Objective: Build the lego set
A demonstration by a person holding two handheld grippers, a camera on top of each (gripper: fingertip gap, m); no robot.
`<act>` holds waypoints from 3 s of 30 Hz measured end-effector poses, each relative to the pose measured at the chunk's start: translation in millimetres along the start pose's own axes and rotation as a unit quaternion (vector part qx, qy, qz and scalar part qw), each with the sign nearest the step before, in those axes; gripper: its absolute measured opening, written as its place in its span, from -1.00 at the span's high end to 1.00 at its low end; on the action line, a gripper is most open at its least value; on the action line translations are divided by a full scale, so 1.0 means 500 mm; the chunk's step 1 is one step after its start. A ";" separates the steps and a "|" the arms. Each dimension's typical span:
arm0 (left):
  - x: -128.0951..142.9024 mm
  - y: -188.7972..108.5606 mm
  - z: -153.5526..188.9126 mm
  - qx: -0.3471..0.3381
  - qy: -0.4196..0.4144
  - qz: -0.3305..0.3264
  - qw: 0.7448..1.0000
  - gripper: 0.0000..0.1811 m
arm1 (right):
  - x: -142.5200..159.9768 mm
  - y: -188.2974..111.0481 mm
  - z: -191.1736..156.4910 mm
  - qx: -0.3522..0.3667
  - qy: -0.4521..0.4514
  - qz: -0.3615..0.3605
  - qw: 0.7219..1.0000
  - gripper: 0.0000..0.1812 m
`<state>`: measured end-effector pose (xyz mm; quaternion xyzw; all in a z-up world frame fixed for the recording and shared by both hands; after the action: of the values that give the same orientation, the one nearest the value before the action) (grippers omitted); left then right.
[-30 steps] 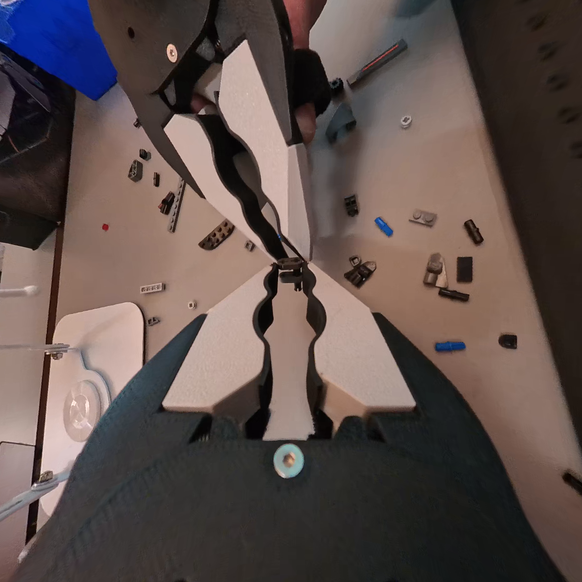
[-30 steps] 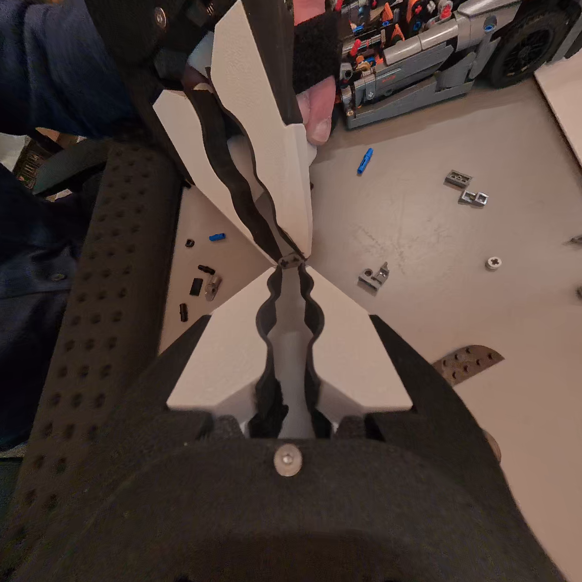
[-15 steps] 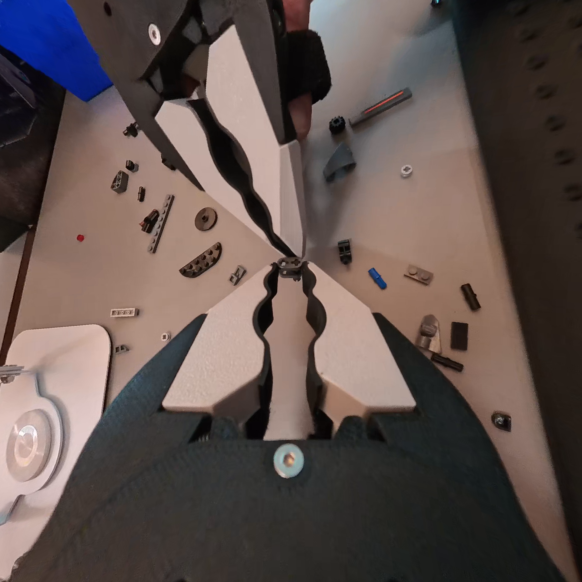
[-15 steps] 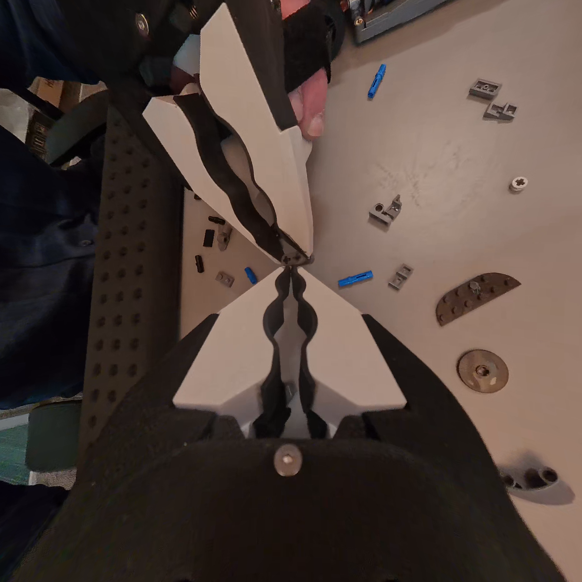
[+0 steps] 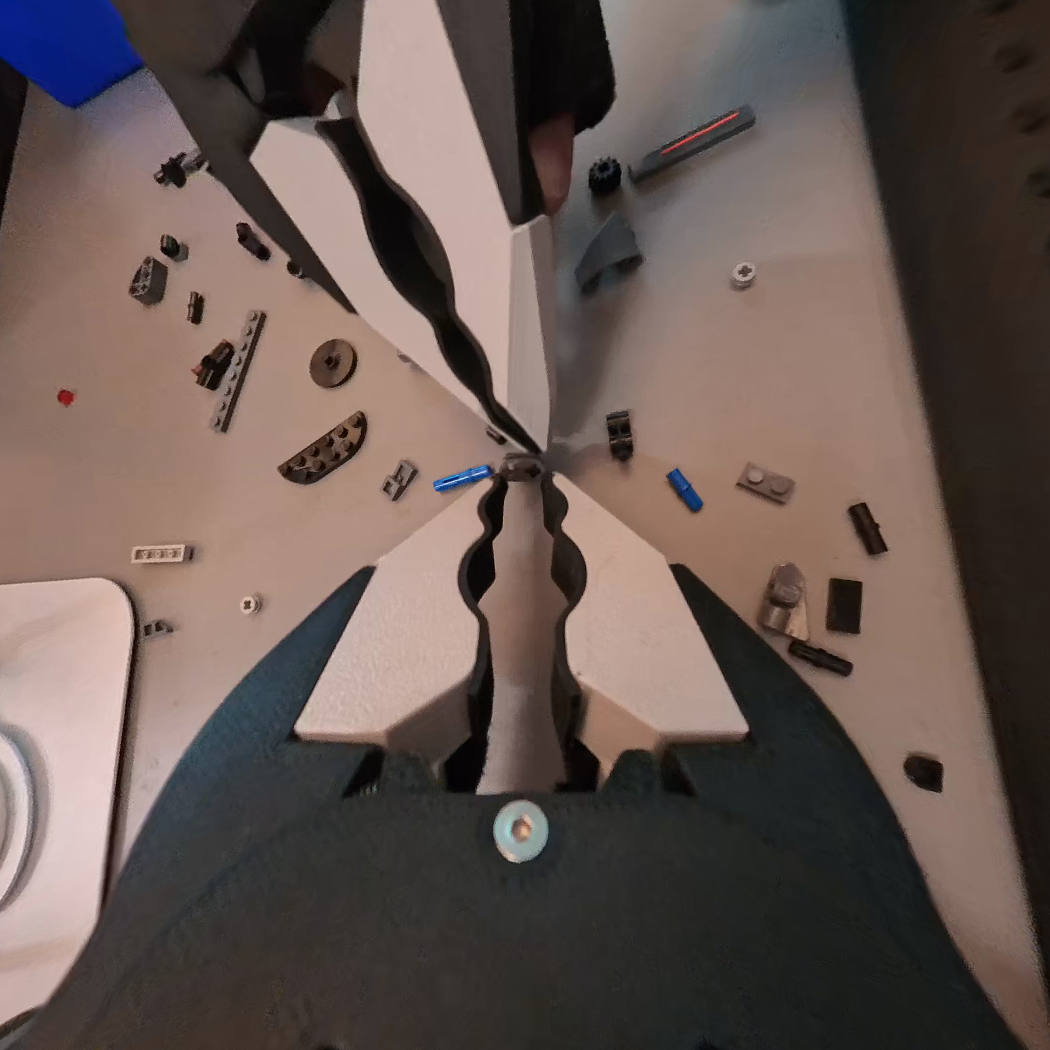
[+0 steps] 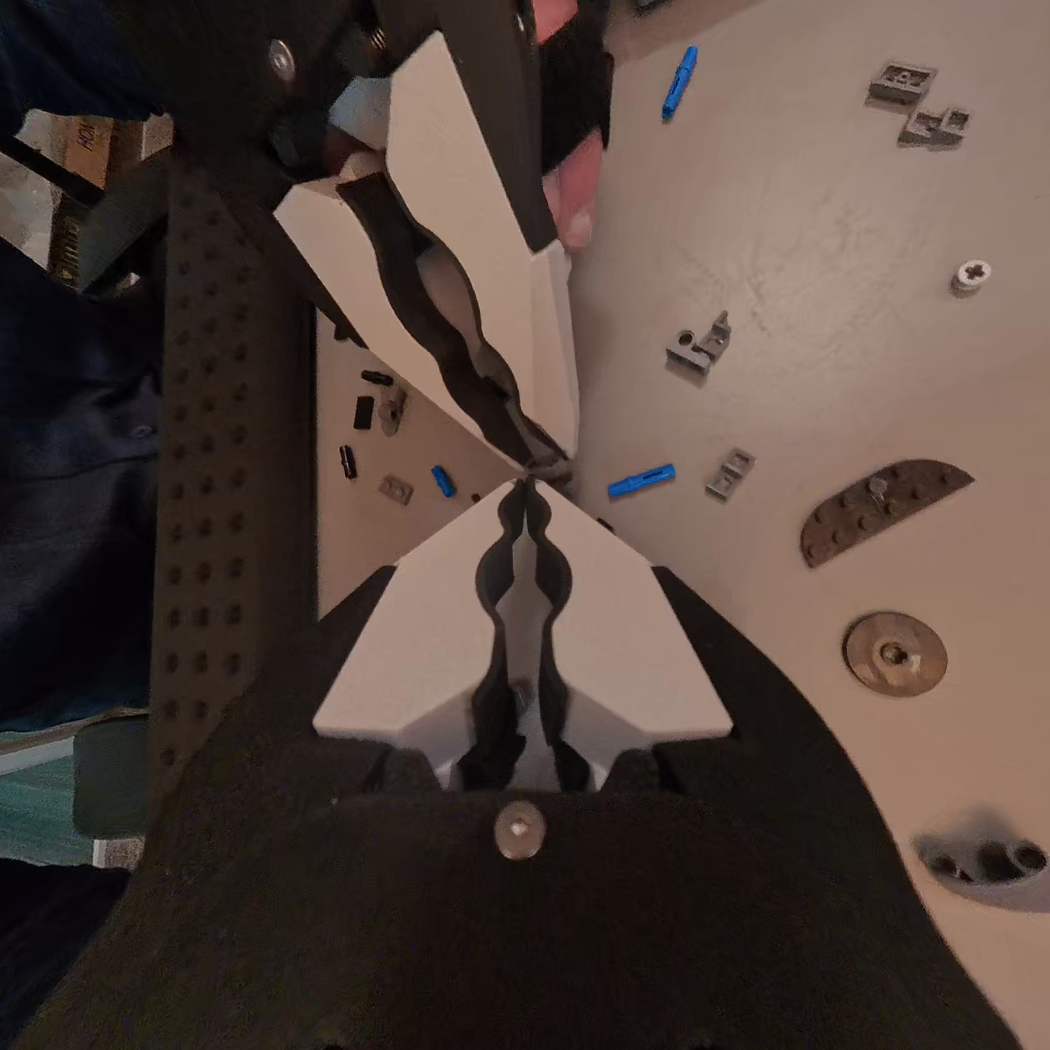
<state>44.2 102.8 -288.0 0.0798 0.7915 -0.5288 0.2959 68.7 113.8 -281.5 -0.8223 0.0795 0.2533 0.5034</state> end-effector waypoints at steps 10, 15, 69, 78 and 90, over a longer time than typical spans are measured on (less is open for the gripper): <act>-0.002 -0.003 0.009 0.014 0.007 -0.004 1.000 1.00 | 0.005 0.015 0.008 0.015 -0.003 -0.014 1.000 1.00; -0.003 -0.005 0.009 0.014 0.009 -0.003 1.000 1.00 | 0.013 0.012 0.009 0.022 -0.008 -0.025 0.999 1.00; 0.009 0.035 -0.039 0.049 -0.091 -0.072 0.992 0.69 | 0.019 0.004 0.076 0.128 0.001 -0.046 0.991 0.99; 0.014 0.041 -0.042 0.048 -0.093 -0.072 0.992 0.78 | 0.015 0.010 0.064 0.116 -0.018 -0.046 0.992 0.94; 0.012 0.043 -0.041 0.046 -0.080 -0.068 0.993 0.84 | 0.012 0.005 0.085 0.161 -0.075 -0.040 0.983 0.76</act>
<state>40.8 129.2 -302.7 -0.0034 0.7436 -0.5886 0.3172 58.4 150.5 -301.8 -0.7118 0.0483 0.2785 0.6430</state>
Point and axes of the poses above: each gripper's, where its closed fingertips meet, y out along the fingers, x out of its underside, z = x × y across the jaws, the point moved 2 cm from there along -y, back along the fingers, and after that the axes turned 8 degrees about -z, right-handed, at the moved point
